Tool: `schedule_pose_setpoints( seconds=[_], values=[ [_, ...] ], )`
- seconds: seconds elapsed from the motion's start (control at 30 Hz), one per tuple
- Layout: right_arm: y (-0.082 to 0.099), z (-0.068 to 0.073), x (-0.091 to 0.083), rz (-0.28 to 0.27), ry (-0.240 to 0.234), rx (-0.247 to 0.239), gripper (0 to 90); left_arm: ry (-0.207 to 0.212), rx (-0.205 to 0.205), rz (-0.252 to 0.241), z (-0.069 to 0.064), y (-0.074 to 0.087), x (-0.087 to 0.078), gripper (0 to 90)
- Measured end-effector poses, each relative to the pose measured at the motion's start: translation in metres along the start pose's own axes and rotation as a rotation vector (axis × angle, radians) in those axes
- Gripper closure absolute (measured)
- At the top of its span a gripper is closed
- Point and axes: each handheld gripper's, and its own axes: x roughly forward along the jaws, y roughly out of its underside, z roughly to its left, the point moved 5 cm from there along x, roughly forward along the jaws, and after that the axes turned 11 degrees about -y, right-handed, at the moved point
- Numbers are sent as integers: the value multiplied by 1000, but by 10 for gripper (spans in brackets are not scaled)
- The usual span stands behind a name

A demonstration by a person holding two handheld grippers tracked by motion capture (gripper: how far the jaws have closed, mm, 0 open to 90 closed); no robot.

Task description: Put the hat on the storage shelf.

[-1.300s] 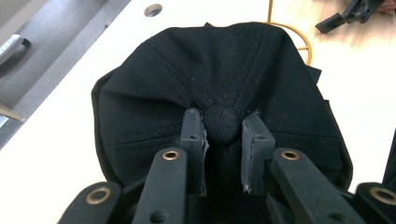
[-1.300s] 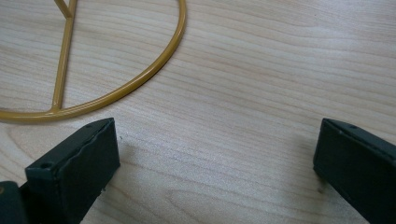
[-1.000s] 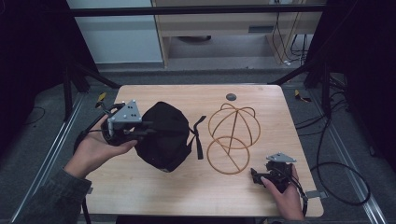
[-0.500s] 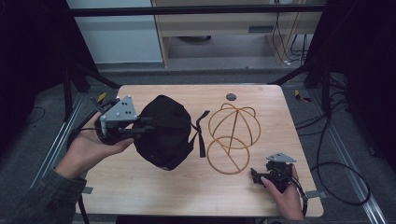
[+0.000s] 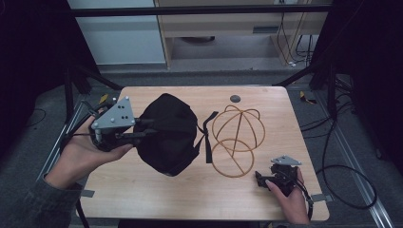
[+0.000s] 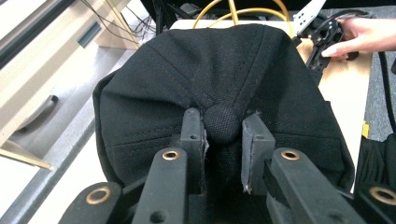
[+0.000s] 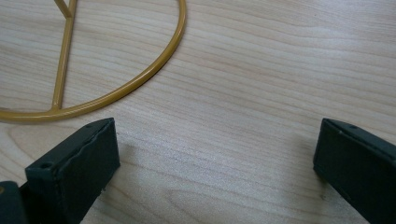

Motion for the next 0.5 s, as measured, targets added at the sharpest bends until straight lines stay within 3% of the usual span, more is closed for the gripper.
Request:
schedule_pose_setpoints(
  seconds=[0.33, 0.5],
  values=[
    [0, 0, 0, 0, 0, 0, 5, -7, 27, -23, 0, -18, -8, 741],
    [0, 0, 0, 0, 0, 0, 4, 10, 44, -34, 0, -41, 0, 741]
  ],
)
